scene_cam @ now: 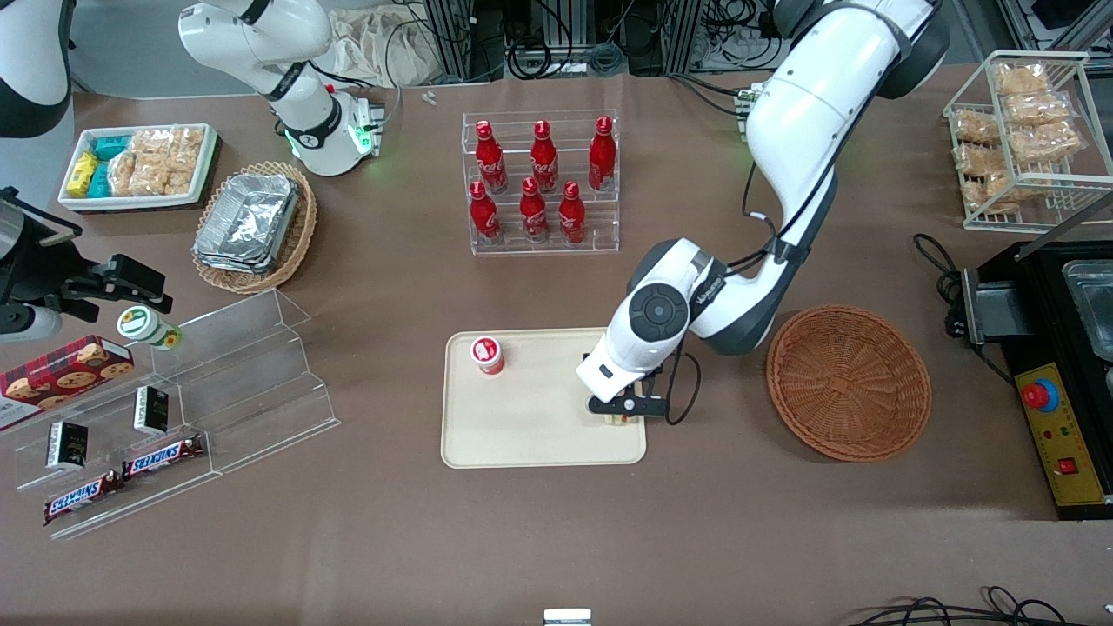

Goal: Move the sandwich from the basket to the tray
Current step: 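Carry the sandwich with the left gripper over the white tray and lower it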

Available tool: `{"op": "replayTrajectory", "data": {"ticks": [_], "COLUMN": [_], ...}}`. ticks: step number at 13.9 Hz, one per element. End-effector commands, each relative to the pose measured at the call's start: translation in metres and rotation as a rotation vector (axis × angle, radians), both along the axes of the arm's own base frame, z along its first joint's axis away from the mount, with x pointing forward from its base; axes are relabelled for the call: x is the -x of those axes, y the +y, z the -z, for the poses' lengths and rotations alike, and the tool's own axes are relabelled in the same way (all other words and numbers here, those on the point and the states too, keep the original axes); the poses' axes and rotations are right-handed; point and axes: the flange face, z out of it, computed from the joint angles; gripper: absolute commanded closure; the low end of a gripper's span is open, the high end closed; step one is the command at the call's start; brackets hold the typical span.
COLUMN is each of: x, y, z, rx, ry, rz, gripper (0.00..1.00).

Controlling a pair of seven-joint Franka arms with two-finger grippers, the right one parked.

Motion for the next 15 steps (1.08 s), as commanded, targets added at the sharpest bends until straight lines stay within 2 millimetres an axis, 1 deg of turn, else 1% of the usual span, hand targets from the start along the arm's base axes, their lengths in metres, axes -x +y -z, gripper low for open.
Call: {"op": "replayTrajectory", "data": {"ticks": [1, 2, 5, 6, 7, 9, 11, 12, 14, 15], "x": [-0.003, -0.003, -0.004, -0.004, -0.005, -0.013, -0.013, -0.015, -0.023, -0.022], "y": [-0.003, -0.003, -0.002, -0.001, 0.002, 0.03, 0.053, 0.073, 0.125, 0.143], "z": [0.005, 0.007, 0.003, -0.003, -0.016, -0.045, -0.095, -0.118, -0.157, -0.176], "rx": [0.014, 0.013, 0.016, 0.026, 0.043, 0.011, -0.018, -0.032, -0.049, -0.055], "ry": [0.0, 0.003, 0.002, 0.018, 0.032, 0.094, 0.093, 0.103, 0.129, 0.13], "rz": [0.01, 0.011, -0.005, -0.02, -0.039, -0.058, -0.061, -0.037, -0.02, 0.0], "gripper": [0.4, 0.0, 0.0, 0.0, 0.0, 0.0, 0.01, 0.01, 0.01, 0.01]}}
